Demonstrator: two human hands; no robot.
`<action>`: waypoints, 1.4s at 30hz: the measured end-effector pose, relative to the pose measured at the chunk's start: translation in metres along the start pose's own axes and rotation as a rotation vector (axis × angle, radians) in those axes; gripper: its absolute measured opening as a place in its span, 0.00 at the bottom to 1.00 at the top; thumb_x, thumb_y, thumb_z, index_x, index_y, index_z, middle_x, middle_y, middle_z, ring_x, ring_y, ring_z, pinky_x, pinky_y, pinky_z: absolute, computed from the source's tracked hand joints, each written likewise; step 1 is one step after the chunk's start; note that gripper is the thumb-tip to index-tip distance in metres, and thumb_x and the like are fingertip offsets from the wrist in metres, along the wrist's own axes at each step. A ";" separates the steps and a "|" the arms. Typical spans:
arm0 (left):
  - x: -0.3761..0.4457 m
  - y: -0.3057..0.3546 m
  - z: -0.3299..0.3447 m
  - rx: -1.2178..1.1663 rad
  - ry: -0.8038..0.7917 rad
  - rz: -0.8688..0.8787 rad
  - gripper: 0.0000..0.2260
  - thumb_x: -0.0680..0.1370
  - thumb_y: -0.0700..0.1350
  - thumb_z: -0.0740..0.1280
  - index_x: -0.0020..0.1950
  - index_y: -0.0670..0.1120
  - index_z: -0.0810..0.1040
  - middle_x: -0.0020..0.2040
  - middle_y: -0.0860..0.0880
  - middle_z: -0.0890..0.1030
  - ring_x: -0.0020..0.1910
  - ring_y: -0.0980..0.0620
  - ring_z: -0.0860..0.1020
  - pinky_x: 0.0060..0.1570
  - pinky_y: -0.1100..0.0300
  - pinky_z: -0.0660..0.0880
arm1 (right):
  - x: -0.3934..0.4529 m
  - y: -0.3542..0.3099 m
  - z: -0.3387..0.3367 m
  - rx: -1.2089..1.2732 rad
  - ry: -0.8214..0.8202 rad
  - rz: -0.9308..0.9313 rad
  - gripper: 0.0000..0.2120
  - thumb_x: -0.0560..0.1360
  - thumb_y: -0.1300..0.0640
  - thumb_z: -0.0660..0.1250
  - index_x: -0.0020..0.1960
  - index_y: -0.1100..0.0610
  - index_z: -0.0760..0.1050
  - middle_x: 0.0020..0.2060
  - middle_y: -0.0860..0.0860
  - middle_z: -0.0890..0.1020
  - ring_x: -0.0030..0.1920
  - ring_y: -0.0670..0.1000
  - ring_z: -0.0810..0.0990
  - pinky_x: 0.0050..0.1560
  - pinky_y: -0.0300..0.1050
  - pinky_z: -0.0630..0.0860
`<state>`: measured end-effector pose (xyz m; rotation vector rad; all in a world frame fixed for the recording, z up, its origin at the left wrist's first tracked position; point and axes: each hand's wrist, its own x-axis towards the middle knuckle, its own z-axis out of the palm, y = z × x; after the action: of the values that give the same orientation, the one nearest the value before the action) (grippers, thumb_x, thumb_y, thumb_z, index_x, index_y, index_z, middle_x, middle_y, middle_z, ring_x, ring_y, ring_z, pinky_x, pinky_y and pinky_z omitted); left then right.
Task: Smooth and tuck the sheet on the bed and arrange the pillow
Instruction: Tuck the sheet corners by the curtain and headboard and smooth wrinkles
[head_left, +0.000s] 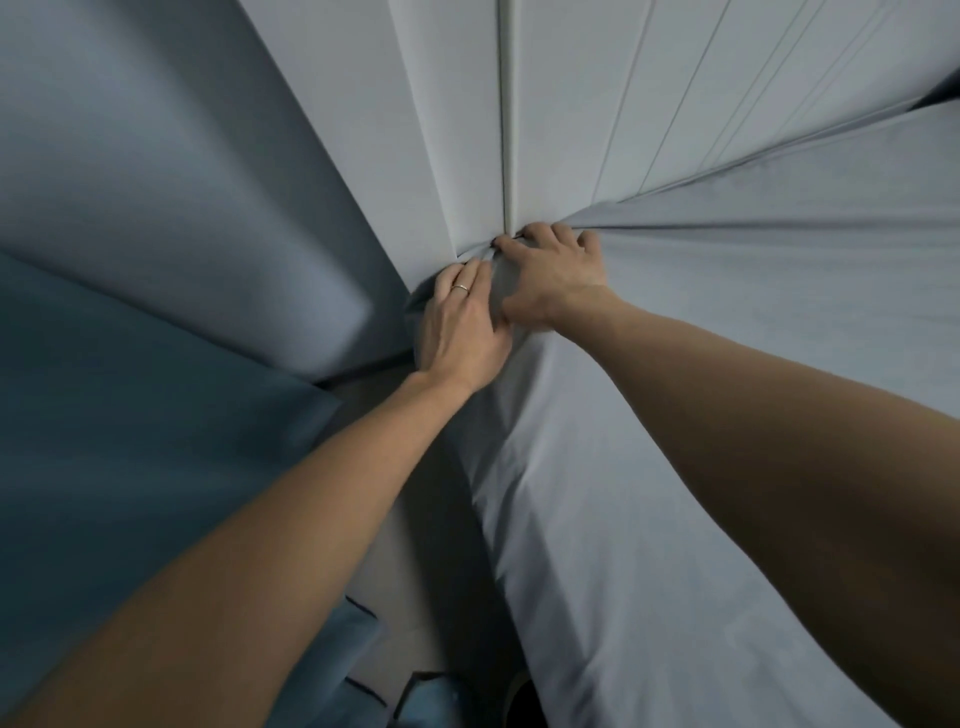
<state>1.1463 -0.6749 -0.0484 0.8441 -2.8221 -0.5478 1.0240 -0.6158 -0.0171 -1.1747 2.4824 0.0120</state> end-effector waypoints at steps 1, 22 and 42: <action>0.001 0.003 0.003 0.026 -0.004 -0.014 0.29 0.76 0.46 0.63 0.75 0.39 0.63 0.74 0.45 0.67 0.74 0.45 0.61 0.73 0.55 0.60 | 0.000 0.001 0.001 0.008 0.001 0.001 0.39 0.67 0.44 0.62 0.78 0.41 0.58 0.74 0.50 0.64 0.75 0.55 0.60 0.71 0.55 0.56; 0.009 -0.028 0.003 -0.502 0.185 -0.620 0.07 0.77 0.42 0.64 0.45 0.46 0.82 0.45 0.43 0.84 0.49 0.41 0.80 0.45 0.55 0.76 | -0.016 -0.020 0.026 0.100 0.236 -0.172 0.31 0.69 0.56 0.67 0.73 0.50 0.68 0.69 0.53 0.71 0.71 0.57 0.67 0.68 0.51 0.65; -0.003 -0.056 0.022 -0.346 0.230 -0.388 0.08 0.77 0.45 0.66 0.48 0.43 0.83 0.43 0.43 0.85 0.45 0.42 0.81 0.45 0.52 0.77 | 0.002 -0.022 0.026 -0.003 0.134 -0.143 0.35 0.68 0.44 0.61 0.75 0.45 0.64 0.72 0.49 0.68 0.73 0.56 0.62 0.68 0.54 0.63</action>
<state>1.1718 -0.7096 -0.0903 1.2868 -2.2732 -0.8925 1.0481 -0.6266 -0.0380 -1.3939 2.5057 -0.1062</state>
